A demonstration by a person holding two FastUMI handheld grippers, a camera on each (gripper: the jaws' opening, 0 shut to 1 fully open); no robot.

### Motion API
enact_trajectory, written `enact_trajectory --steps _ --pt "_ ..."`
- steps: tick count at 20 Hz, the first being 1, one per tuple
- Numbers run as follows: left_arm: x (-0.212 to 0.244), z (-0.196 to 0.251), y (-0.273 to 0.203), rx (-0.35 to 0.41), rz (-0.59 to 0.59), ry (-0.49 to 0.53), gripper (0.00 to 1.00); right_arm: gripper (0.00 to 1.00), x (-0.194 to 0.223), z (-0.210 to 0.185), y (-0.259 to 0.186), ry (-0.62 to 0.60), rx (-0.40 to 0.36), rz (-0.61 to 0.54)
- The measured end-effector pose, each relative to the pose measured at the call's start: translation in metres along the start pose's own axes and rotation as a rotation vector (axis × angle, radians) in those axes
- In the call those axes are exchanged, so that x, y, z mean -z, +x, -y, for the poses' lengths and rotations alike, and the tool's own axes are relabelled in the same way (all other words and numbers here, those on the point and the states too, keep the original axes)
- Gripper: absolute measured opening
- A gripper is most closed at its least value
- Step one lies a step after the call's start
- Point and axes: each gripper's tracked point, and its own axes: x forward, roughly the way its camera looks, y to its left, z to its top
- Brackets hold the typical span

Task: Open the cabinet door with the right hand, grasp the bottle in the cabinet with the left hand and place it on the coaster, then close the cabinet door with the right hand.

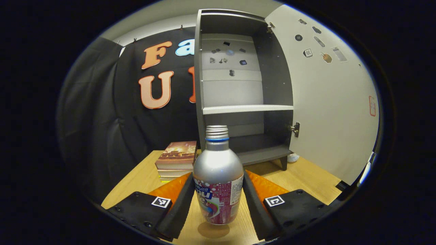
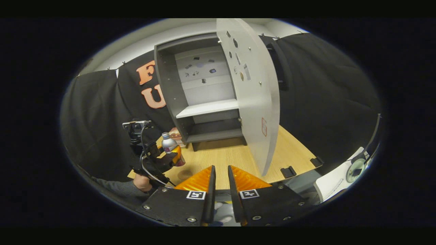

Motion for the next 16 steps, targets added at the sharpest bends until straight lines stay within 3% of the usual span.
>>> enact_trajectory --steps 7,16 --pt "0.086 -0.013 0.021 -0.039 -0.083 0.000 0.86 0.22 0.018 -0.016 0.034 -0.051 -0.040 -0.105" --pt "0.104 -0.019 0.011 -0.058 -0.092 -0.009 0.86 0.22 0.029 -0.030 0.060 -0.054 -0.086 -0.153"
